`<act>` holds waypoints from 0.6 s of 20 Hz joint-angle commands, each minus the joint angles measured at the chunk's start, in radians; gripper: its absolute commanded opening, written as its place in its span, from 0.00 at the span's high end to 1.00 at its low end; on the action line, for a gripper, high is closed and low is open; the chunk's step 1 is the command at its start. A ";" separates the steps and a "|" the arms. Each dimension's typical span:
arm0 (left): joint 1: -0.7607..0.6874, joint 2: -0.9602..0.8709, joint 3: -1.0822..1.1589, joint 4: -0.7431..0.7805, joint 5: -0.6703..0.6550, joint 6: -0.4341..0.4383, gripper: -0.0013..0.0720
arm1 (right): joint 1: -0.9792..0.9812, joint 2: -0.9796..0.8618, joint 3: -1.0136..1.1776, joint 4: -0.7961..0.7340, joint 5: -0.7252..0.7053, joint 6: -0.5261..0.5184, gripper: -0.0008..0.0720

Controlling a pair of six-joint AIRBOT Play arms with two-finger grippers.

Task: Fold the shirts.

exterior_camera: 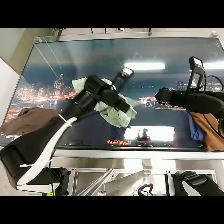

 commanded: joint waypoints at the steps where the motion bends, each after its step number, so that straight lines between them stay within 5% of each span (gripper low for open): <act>1: -0.037 -0.044 -0.027 0.000 -0.036 -0.036 0.27 | -0.010 -0.019 0.001 0.046 -0.017 -0.043 0.43; 2: -0.011 -0.053 0.016 -0.002 0.003 -0.036 0.04 | -0.010 -0.011 0.001 0.064 -0.036 -0.044 0.43; 6: 0.194 -0.019 0.190 -0.003 0.209 0.026 0.03 | 0.064 0.051 -0.062 0.163 -0.167 -0.100 0.42; 7: 0.259 0.005 0.184 -0.011 0.229 0.026 0.03 | 0.127 0.061 -0.120 0.166 -0.150 -0.060 0.33; 8: 0.325 0.032 0.156 -0.016 0.239 0.025 0.03 | 0.196 0.060 -0.182 0.177 -0.111 -0.025 0.12; 12: 0.542 0.109 -0.084 -0.210 0.174 0.053 0.03 | 0.401 -0.069 -0.333 0.194 0.171 0.101 0.09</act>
